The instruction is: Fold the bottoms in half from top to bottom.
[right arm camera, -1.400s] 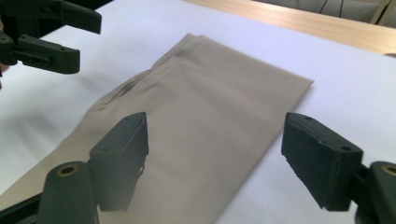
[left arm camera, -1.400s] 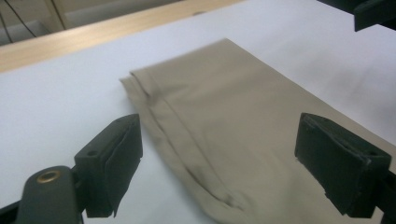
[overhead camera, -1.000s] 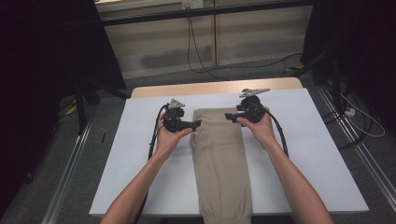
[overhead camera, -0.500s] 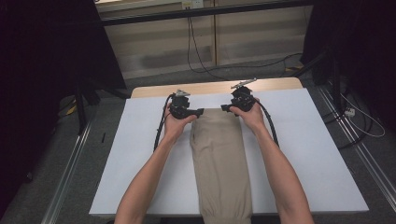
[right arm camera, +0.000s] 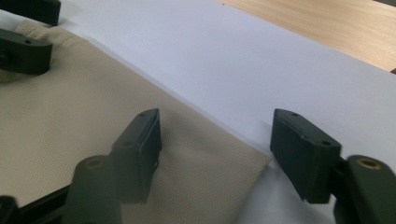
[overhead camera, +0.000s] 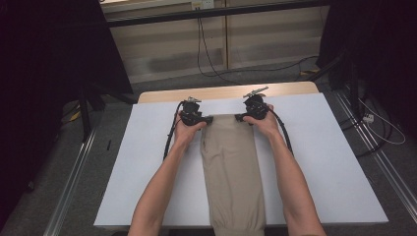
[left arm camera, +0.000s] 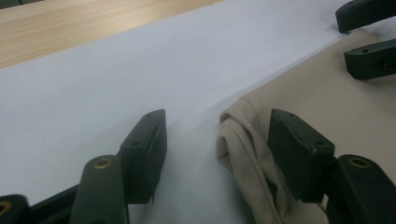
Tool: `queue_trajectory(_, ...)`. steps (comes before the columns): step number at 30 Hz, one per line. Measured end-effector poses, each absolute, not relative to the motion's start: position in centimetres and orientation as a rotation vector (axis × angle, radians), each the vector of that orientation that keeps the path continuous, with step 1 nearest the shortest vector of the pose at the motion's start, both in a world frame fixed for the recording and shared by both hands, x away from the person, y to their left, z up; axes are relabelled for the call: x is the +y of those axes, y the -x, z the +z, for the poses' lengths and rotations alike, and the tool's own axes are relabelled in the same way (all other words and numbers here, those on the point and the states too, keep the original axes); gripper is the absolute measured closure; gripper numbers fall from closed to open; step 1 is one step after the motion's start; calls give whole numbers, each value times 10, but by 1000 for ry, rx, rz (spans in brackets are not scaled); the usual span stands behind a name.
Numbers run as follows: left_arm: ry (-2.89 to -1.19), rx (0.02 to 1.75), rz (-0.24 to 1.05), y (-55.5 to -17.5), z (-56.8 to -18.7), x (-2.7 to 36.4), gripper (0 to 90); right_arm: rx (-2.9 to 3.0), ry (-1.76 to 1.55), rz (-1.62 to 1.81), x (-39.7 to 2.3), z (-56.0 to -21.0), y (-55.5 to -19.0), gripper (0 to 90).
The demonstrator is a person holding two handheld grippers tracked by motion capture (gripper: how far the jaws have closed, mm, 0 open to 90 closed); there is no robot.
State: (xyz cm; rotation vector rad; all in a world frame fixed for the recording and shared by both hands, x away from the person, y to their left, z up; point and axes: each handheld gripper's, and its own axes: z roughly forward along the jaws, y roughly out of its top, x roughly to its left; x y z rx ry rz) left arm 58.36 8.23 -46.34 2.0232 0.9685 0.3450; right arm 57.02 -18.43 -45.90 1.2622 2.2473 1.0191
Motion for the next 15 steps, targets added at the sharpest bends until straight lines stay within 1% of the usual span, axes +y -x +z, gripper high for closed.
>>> queue_trajectory(1, -2021, 966, 369, -583, -464, 80, 401, 2255, -1256, 1032, -185, -459, -570, 399)
queue_trajectory(2, -2051, 933, 363, -584, -463, 81, 412, 2256, -1256, 1037, -185, -459, -569, 419)
queue_trajectory(3, -2041, 926, 338, -584, -463, 79, 448, 2261, -1254, 1035, -184, -459, -569, 446)
queue_trajectory(4, -2063, 892, 304, -584, -462, 78, 531, 2272, -1241, 1035, -184, -458, -569, 486)
queue_trajectory(5, -2067, 882, 297, -583, -463, 75, 595, 2287, -1231, 1036, -183, -457, -568, 544)
queue_trajectory(6, -2073, 881, 300, -582, -462, 74, 629, 2298, -1217, 1047, -182, -457, -567, 599)
queue_trajectory(7, -2075, 885, 266, -582, -461, 74, 671, 2303, -1215, 1054, -181, -457, -567, 628)
queue_trajectory(8, -2065, 890, 218, -581, -462, 74, 746, 2307, -1231, 1068, -182, -457, -566, 663)
queue_trajectory(9, -2062, 895, 207, -580, -462, 75, 814, 2309, -1234, 1080, -182, -457, -567, 724)
queue_trajectory(10, -2056, 900, 191, -579, -462, 76, 832, 2322, -1244, 1090, -182, -457, -566, 819)
queue_trajectory(12, -2046, 914, 176, -577, -461, 77, 849, 2323, -1290, 1109, -181, -456, -565, 828)
queue_trajectory(13, -2047, 919, 190, -576, -460, 79, 853, 2312, -1310, 1115, -181, -456, -564, 836)
queue_trajectory(15, -2003, 936, 186, -575, -457, 83, 856, 2302, -1330, 1112, -181, -454, -563, 844)
